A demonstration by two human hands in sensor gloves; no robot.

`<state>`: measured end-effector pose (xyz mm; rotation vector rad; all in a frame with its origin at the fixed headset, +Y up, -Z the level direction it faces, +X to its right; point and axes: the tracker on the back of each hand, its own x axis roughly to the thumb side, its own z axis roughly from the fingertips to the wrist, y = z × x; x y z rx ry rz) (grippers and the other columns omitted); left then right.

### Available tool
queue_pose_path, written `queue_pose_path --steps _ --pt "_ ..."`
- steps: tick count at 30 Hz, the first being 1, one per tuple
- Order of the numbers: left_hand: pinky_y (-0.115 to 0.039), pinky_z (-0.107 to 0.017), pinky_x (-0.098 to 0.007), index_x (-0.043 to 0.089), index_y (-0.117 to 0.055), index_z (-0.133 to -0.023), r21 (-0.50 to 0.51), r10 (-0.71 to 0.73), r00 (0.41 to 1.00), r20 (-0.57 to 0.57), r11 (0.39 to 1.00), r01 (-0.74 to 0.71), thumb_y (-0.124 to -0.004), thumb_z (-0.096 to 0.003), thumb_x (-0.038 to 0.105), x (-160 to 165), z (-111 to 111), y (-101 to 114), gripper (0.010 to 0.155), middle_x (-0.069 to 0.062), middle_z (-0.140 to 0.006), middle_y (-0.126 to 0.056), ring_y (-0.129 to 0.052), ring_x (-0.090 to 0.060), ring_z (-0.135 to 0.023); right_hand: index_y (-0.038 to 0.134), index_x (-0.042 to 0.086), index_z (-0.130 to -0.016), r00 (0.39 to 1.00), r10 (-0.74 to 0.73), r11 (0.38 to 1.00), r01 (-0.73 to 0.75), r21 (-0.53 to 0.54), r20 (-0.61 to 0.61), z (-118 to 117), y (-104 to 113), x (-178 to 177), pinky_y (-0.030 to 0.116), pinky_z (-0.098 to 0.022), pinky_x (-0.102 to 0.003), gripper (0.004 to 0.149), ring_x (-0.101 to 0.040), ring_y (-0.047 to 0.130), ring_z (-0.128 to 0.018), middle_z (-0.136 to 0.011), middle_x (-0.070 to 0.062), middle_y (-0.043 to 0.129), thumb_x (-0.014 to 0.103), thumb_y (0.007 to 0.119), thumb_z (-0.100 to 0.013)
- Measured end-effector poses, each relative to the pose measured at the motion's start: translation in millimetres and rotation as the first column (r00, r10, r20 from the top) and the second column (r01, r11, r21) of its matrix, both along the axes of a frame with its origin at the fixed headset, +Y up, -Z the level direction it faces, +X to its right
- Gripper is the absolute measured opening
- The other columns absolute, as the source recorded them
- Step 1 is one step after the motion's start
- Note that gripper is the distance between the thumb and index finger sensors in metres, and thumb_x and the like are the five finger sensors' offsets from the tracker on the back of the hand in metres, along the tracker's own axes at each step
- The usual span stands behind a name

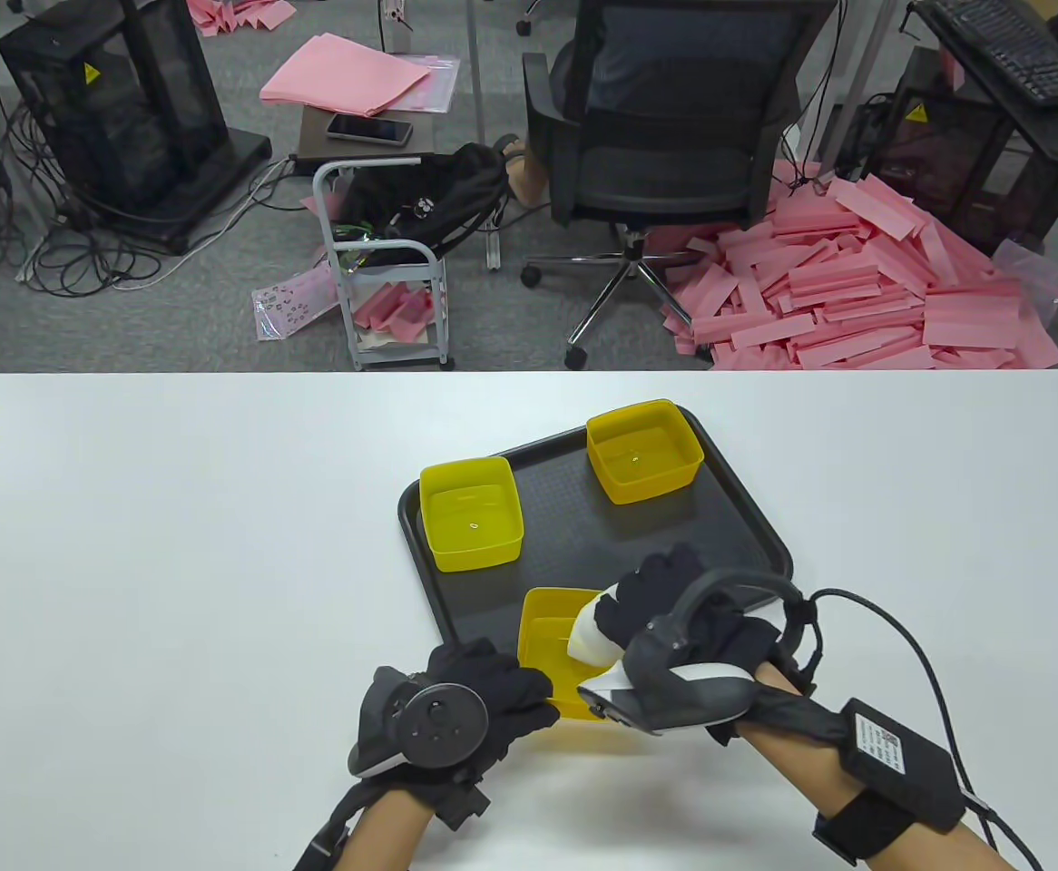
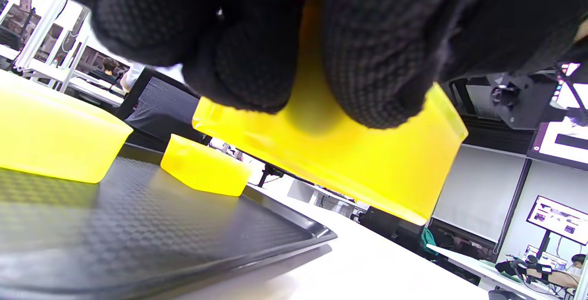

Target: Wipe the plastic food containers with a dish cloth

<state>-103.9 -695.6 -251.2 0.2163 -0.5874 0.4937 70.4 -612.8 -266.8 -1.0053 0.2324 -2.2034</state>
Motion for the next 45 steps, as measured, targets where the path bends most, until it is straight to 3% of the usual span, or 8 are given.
queue_pose_path --steps 5,9,16,27,37,45 --pt "-0.077 -0.046 -0.050 0.031 -0.101 -0.069 0.007 -0.026 0.999 0.022 1.000 0.026 -0.091 -0.0372 0.053 4.5 1.2 0.0 0.040 -0.005 -0.052 -0.102 -0.095 -0.031 -0.049 0.074 0.040 -0.095 0.999 0.048 0.995 -0.047 -0.088 0.008 4.6 -12.6 -21.0 0.075 -0.062 -0.055 0.050 -0.028 0.089 -0.071 -0.089 0.000 0.086 0.043 0.088 -0.047" --pt "-0.078 -0.045 -0.050 0.031 -0.101 -0.069 0.004 -0.006 0.999 0.047 1.000 0.006 -0.091 -0.0370 0.053 6.2 2.0 -0.6 0.040 -0.005 -0.051 -0.102 -0.095 -0.030 -0.049 0.074 0.034 -0.096 0.999 -0.002 0.983 0.011 -0.186 0.047 0.5 -14.2 -33.5 0.077 -0.060 -0.054 0.052 -0.027 0.090 -0.069 -0.087 0.002 0.088 0.044 0.087 -0.047" --pt "-0.079 -0.045 -0.050 0.031 -0.101 -0.068 0.016 -0.008 0.996 0.084 1.000 0.006 -0.091 -0.0369 0.054 9.8 8.3 2.5 0.040 -0.004 -0.050 -0.103 -0.096 -0.030 -0.048 0.068 0.026 -0.093 0.988 -0.076 0.982 0.097 -0.159 0.132 -12.8 -9.0 -48.8 0.081 -0.055 -0.053 0.057 -0.025 0.095 -0.060 -0.080 0.002 0.090 0.049 0.087 -0.044" --pt "-0.079 -0.045 -0.050 0.030 -0.101 -0.067 0.052 0.023 0.995 0.095 0.998 -0.028 -0.091 -0.0370 0.054 11.6 12.4 5.0 0.040 -0.004 -0.049 -0.103 -0.096 -0.030 -0.048 0.074 0.036 -0.087 0.971 -0.100 0.989 0.121 -0.086 0.217 -37.1 -8.7 -44.0 0.087 -0.043 -0.048 0.049 -0.019 0.099 -0.043 -0.061 0.006 0.098 0.056 0.086 -0.044" --pt "-0.079 -0.044 -0.050 0.029 -0.101 -0.067 0.046 0.081 0.997 0.011 0.996 -0.081 -0.091 -0.0371 0.053 0.2 6.3 2.7 0.040 -0.004 -0.048 -0.103 -0.096 -0.031 -0.047 0.075 0.040 -0.087 0.985 0.001 1.000 -0.001 -0.003 0.170 -31.2 -17.5 -25.9 0.082 -0.051 -0.052 0.048 -0.023 0.095 -0.053 -0.069 0.002 0.093 0.048 0.091 -0.042" --pt "-0.082 -0.037 -0.049 0.030 -0.101 -0.068 0.072 0.070 0.997 -0.022 0.995 -0.069 -0.090 -0.0371 0.053 4.8 7.3 0.9 0.040 -0.001 -0.047 -0.105 -0.101 -0.030 -0.045 0.080 0.047 -0.084 0.974 0.144 0.986 -0.126 -0.111 0.174 -13.0 -11.4 -18.2 0.073 -0.062 -0.056 0.043 -0.028 0.086 -0.070 -0.088 0.002 0.084 0.037 0.091 -0.044"
